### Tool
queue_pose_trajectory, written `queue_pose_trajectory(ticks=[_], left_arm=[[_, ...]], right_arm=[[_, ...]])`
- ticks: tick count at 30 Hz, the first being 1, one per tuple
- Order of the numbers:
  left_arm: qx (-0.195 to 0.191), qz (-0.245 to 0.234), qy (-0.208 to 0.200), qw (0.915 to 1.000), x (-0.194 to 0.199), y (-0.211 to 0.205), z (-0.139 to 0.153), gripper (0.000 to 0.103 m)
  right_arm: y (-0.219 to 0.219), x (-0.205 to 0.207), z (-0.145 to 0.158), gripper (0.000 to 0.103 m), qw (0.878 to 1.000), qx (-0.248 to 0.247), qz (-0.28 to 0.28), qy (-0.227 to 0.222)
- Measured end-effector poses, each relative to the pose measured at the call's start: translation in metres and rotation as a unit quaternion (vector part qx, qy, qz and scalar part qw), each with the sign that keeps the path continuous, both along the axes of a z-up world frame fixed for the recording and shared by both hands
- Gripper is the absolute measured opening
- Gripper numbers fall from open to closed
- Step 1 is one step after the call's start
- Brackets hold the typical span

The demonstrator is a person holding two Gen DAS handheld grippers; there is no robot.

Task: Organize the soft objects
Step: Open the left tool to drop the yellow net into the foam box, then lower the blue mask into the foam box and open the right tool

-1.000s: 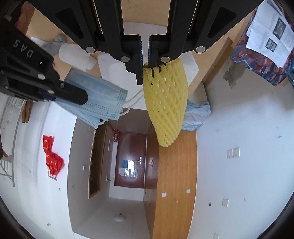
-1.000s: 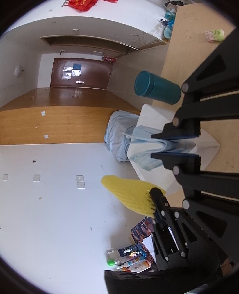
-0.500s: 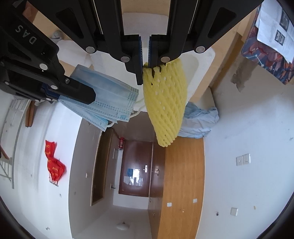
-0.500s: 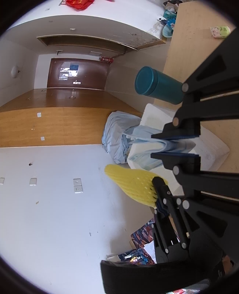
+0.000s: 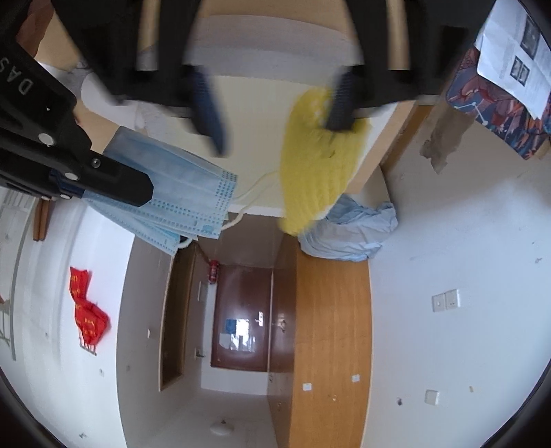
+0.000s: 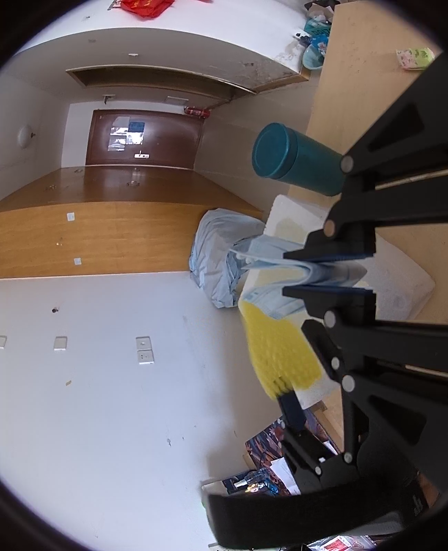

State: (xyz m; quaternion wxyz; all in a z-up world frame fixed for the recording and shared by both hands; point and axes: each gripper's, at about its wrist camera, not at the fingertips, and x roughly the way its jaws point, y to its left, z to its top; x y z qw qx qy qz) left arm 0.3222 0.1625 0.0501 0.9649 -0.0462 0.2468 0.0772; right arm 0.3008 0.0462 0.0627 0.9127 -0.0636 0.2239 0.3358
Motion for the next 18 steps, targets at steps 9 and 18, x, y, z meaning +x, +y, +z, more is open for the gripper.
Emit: queue_pose_trajectory(ticks=[9, 18], left_arm=[[0.01, 0.016, -0.008, 0.9998, -0.014, 0.004, 0.002, 0.073], [0.011, 0.031, -0.009, 0.9994, -0.022, 0.01, -0.001, 0.074]], right_arm=[[0.006, 0.002, 0.001, 0.015, 1.0, 0.0, 0.002, 0.0], [0.016, 0.01, -0.004, 0.015, 1.0, -0.003, 0.01, 0.006]])
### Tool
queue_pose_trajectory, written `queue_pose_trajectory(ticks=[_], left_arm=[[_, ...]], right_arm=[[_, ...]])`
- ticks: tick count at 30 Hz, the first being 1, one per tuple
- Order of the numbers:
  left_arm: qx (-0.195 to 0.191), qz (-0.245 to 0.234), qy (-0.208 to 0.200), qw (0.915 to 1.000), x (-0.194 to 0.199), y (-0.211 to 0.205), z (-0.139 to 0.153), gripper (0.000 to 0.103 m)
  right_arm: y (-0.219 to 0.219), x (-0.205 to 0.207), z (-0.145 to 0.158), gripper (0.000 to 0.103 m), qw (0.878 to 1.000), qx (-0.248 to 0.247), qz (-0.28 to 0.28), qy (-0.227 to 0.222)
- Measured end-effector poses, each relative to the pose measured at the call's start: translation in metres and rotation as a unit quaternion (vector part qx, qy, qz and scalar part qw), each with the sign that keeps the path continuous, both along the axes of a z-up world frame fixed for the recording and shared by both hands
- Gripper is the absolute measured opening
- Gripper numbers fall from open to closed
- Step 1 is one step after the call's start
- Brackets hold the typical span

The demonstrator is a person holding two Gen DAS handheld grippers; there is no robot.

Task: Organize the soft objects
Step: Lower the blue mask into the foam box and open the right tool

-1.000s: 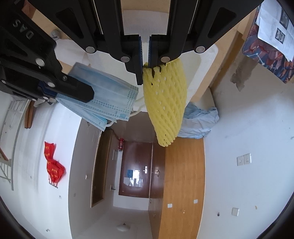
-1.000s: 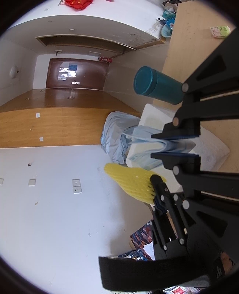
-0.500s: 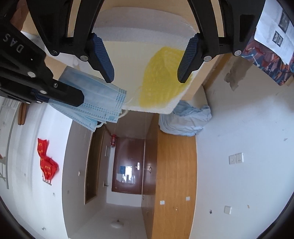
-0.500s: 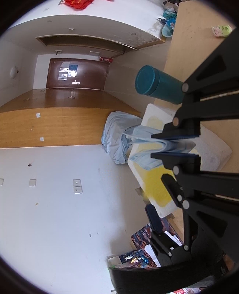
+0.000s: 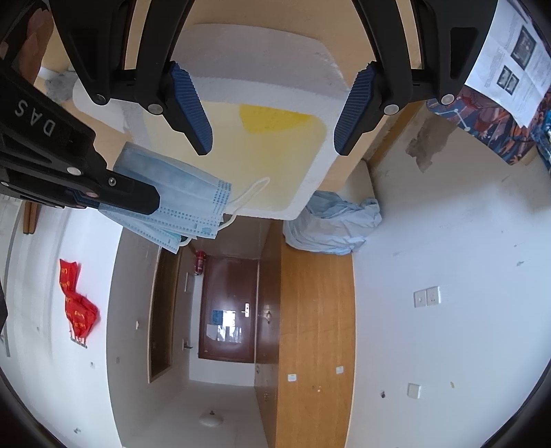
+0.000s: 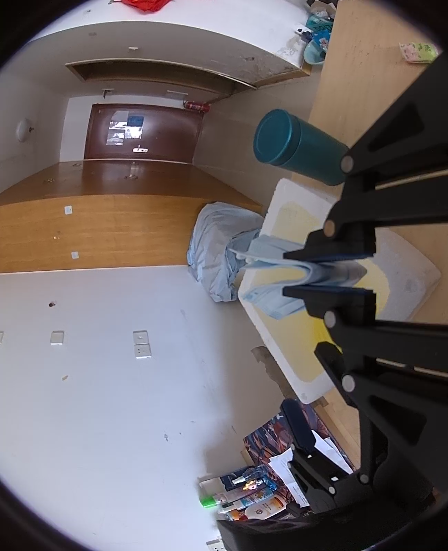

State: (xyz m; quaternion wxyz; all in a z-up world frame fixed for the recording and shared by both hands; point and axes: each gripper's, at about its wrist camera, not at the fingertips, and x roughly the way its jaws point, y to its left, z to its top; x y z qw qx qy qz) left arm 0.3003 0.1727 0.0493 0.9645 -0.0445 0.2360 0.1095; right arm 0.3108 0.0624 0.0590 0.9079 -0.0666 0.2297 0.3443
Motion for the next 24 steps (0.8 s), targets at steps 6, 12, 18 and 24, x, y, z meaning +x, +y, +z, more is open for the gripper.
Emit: queue_pose_trajectory(ticks=[6, 12, 18, 24], left_arm=[[0.0, 0.011, 0.004, 0.9999, -0.002, 0.003, -0.002, 0.075], [-0.006, 0.021, 0.012, 0.9997, -0.002, 0.011, -0.008, 0.075], [-0.004, 0.023, 0.015, 0.9996, -0.003, 0.012, -0.011, 0.075], [-0.004, 0.023, 0.016, 0.9996, -0.004, 0.011, -0.013, 0.075]], right_arm=[[0.005, 0.007, -0.005, 0.015, 1.0, -0.001, 0.007, 0.005], [0.009, 0.014, -0.006, 0.015, 1.0, 0.003, 0.012, 0.009], [0.014, 0.016, -0.007, 0.027, 1.0, 0.001, 0.017, 0.008], [0.014, 0.015, -0.006, 0.04, 1.0, 0.001, 0.017, 0.007]])
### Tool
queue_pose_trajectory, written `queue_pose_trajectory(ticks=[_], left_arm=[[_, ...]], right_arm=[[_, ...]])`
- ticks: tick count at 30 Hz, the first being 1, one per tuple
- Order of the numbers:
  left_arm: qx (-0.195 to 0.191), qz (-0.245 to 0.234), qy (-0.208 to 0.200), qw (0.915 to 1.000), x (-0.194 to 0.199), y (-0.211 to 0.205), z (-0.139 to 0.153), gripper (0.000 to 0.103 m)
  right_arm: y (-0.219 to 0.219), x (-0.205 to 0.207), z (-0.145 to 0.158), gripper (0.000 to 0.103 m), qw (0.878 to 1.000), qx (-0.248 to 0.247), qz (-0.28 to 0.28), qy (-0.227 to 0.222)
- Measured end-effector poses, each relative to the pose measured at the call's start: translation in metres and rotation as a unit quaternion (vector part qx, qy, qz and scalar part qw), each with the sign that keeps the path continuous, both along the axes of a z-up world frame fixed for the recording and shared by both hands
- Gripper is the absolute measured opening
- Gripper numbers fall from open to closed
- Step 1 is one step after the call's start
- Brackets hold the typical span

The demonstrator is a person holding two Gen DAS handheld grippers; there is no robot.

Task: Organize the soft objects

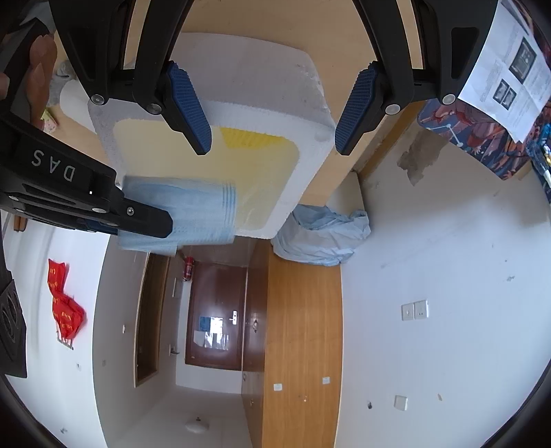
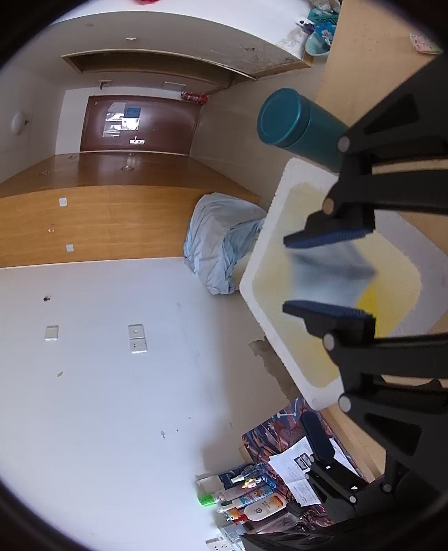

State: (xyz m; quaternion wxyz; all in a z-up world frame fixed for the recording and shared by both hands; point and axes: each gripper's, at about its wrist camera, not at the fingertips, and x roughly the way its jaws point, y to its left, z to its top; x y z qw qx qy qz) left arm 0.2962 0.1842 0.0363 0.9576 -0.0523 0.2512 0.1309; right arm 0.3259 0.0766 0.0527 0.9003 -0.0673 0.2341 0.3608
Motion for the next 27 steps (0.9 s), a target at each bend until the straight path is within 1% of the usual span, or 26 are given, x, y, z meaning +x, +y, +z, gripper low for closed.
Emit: queue_pose_trajectory(ticks=[6, 15, 27], left_arm=[[0.002, -0.001, 0.0, 1.0, -0.001, -0.002, 0.0, 0.075], [-0.005, -0.007, -0.008, 0.9999, -0.008, -0.006, 0.003, 0.075], [-0.006, -0.022, -0.023, 0.9995, -0.04, -0.026, 0.014, 0.075]], right_arm=[[-0.003, -0.002, 0.002, 0.041, 1.0, 0.006, 0.0, 0.002], [-0.015, -0.013, 0.004, 0.041, 1.0, 0.005, -0.008, 0.002], [-0.047, -0.044, 0.008, 0.041, 0.999, 0.017, -0.027, 0.004]])
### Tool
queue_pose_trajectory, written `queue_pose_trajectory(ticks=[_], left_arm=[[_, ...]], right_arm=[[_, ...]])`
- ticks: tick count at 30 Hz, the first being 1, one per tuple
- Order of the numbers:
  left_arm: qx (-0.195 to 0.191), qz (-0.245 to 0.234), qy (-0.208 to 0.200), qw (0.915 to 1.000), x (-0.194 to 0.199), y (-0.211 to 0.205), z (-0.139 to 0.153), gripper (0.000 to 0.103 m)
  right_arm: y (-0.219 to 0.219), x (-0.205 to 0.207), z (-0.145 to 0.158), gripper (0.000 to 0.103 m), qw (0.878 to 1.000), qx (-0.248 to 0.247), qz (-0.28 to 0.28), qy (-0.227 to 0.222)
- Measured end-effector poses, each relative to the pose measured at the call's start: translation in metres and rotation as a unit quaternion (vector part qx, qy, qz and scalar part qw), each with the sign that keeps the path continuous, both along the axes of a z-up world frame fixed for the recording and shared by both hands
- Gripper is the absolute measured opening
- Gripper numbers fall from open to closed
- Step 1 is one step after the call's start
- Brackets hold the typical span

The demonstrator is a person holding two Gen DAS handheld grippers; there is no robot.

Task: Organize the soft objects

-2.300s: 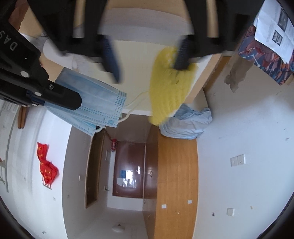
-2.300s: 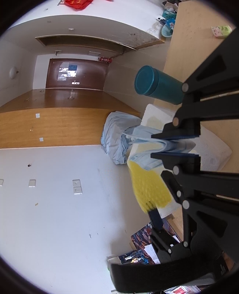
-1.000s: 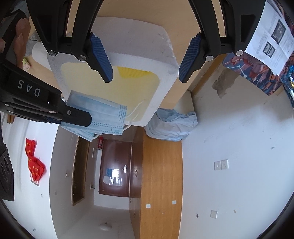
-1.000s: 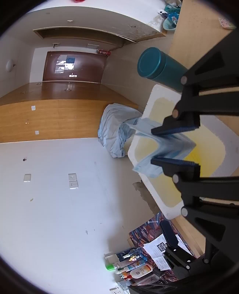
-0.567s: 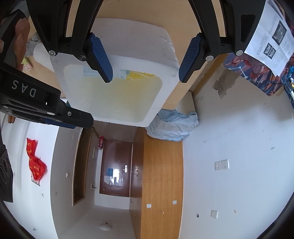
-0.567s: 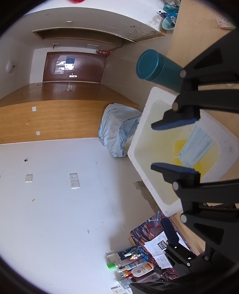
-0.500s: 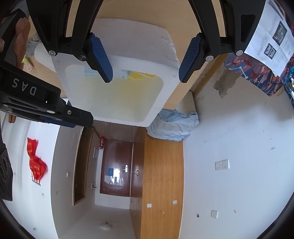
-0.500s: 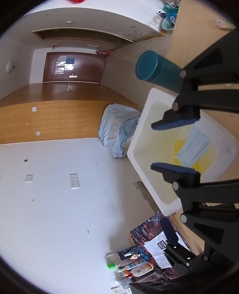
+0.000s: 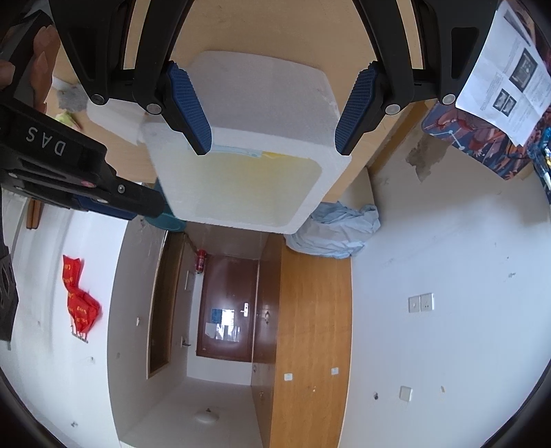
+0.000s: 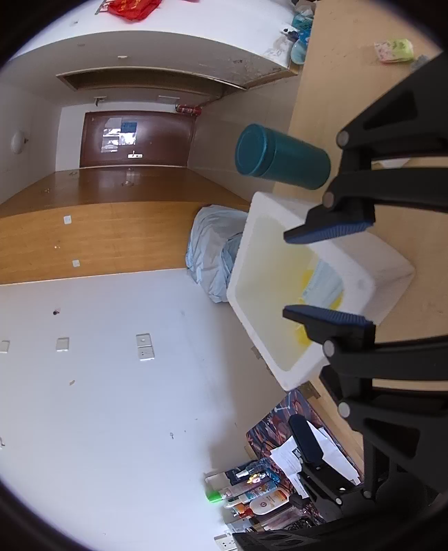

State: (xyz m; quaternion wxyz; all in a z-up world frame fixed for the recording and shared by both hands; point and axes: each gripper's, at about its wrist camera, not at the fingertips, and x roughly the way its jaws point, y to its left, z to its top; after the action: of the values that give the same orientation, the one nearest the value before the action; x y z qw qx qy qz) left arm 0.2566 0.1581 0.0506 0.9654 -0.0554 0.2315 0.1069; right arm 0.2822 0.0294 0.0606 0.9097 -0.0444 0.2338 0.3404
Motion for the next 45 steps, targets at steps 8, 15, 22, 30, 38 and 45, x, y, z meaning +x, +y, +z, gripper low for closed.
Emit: queue_pose_trajectory(ticks=[8, 15, 22, 30, 38, 45], left_arm=[[0.007, -0.018, -0.006, 0.9998, -0.023, -0.022, 0.004, 0.075], [0.004, -0.03, -0.014, 0.9994, -0.049, -0.041, 0.008, 0.075], [0.005, -0.049, -0.023, 0.9985, -0.082, -0.062, 0.007, 0.075], [0.011, -0.069, -0.032, 0.997, -0.124, -0.086, 0.005, 0.076], [0.022, -0.1, -0.043, 0.9938, -0.168, -0.114, -0.005, 0.085], [0.021, -0.12, -0.05, 0.9914, -0.193, -0.13, -0.013, 0.091]], right_arm=[[-0.028, -0.026, 0.005, 0.041, 1.0, 0.011, -0.013, -0.005], [-0.051, -0.054, 0.006, 0.041, 0.999, 0.017, -0.025, -0.011], [-0.073, -0.087, -0.001, 0.041, 0.999, 0.021, -0.038, -0.015], [-0.1, -0.129, -0.011, 0.041, 0.997, 0.023, -0.068, -0.023], [-0.131, -0.169, -0.03, 0.041, 0.994, 0.033, -0.1, -0.013], [-0.161, -0.204, -0.034, 0.077, 0.988, 0.05, -0.139, -0.038]])
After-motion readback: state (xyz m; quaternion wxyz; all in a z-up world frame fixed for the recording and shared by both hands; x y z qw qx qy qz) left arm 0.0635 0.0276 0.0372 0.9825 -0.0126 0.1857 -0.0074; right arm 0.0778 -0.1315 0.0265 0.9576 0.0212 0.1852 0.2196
